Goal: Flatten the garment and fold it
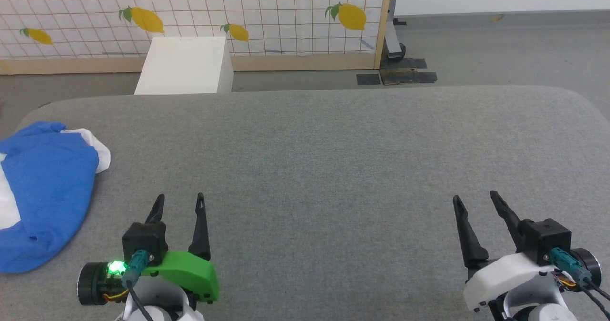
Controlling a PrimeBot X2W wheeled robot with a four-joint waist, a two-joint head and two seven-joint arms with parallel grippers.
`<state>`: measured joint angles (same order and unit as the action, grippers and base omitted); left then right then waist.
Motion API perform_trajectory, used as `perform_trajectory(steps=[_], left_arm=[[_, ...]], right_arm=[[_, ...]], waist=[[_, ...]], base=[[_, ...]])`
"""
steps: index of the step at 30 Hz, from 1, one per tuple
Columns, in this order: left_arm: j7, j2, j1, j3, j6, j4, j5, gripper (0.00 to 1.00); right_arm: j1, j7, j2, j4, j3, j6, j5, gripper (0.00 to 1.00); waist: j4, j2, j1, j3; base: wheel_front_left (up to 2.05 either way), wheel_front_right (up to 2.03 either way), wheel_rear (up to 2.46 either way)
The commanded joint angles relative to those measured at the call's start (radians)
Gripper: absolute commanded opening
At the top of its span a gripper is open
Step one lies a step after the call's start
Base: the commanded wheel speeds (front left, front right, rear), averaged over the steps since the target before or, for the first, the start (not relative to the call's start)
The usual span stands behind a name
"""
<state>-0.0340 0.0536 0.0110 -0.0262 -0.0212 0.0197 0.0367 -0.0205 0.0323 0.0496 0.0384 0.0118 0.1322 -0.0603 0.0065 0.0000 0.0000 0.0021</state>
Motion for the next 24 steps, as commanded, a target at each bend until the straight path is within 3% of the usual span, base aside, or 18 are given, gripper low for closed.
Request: perform_trajectory(steps=[1,24], left_arm=[[-0.010,-0.001,-0.003,-0.003,-0.008,0.003,0.011,1.00],[-0.058,-0.001,-0.027,0.002,-0.044,0.007,0.042,1.00]], right_arm=[[-0.001,0.011,0.000,0.008,0.003,0.000,-0.012,1.00],[0.003,0.058,0.000,0.067,-0.020,-0.001,-0.057,1.00]], waist=[[0.005,0.0000,0.0000,0.000],[0.167,0.0000,0.0000,-0.007]], base=[[0.00,0.00,0.00],[0.00,0.00,0.00]])
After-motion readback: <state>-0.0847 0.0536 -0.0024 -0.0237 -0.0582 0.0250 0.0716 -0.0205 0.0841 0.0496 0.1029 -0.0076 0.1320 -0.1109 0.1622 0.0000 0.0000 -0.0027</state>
